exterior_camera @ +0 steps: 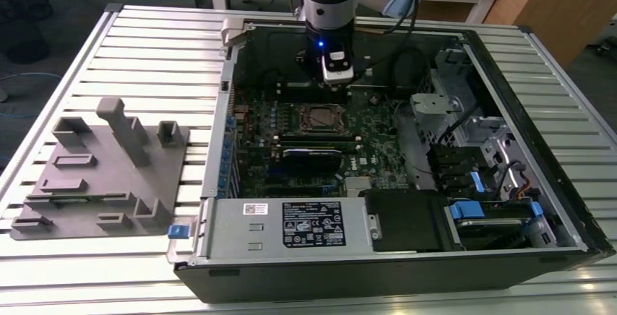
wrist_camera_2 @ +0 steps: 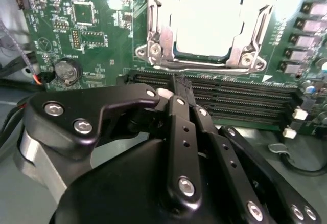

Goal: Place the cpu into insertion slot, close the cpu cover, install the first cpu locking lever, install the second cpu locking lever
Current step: 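Install the first cpu locking lever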

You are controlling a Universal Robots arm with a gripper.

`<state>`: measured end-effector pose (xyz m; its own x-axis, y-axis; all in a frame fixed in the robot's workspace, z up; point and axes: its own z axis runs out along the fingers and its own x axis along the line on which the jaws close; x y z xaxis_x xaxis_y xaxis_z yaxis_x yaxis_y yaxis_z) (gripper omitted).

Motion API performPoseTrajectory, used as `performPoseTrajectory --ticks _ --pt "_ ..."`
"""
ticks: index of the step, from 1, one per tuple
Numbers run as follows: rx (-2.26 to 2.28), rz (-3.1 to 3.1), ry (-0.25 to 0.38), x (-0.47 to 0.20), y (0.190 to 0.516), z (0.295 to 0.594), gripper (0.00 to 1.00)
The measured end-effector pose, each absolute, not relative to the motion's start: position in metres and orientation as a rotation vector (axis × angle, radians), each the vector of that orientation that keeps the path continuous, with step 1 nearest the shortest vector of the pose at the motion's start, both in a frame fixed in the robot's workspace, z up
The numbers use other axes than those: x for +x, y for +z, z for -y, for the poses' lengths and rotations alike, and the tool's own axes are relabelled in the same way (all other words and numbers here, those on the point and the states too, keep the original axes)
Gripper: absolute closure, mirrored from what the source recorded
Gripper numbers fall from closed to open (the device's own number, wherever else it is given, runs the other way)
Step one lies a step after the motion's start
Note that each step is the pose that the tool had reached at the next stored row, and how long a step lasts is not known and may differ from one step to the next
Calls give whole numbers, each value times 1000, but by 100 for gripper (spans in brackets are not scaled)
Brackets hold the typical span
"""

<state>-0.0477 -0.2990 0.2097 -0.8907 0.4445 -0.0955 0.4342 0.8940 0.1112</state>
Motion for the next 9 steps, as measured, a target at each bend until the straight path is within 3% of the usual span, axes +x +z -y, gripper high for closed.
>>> performPoseTrajectory --ticks 9 --pt "643 -2970 89 -48 210 302 90"
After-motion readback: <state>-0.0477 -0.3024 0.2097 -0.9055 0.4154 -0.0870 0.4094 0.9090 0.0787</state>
